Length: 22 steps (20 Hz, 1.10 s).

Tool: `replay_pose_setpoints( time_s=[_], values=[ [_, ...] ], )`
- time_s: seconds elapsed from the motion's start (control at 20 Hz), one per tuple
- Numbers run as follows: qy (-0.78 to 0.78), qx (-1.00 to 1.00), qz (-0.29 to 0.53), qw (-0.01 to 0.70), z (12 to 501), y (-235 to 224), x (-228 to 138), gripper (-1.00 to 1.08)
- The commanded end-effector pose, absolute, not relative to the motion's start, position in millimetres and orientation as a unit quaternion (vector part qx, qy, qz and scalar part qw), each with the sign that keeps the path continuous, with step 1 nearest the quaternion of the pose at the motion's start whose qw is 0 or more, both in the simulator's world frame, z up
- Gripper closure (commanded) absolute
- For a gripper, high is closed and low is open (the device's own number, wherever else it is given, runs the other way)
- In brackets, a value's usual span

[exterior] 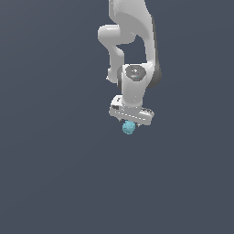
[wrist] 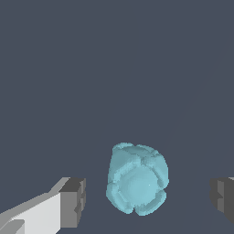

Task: Pick up the object and move it to a goal position.

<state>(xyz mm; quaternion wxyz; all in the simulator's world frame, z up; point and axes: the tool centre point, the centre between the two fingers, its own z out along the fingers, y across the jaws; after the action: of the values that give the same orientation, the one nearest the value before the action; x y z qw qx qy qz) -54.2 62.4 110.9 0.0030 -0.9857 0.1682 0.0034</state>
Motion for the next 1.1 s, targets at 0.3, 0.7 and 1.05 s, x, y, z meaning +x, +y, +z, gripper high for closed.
replay_pose_setpoints(
  time_s=[0.3, 0.7, 1.05],
  values=[
    [0.227, -0.974, 0.001, 0.001, 93.6, 68.0, -72.4, -0.92],
    [0.240, -0.971, 0.000, 0.000, 89.8, 69.2, -76.7, -0.92],
    [0.240, -0.971, 0.000, 0.000, 73.6, 69.2, -77.5, -0.92]
  ],
)
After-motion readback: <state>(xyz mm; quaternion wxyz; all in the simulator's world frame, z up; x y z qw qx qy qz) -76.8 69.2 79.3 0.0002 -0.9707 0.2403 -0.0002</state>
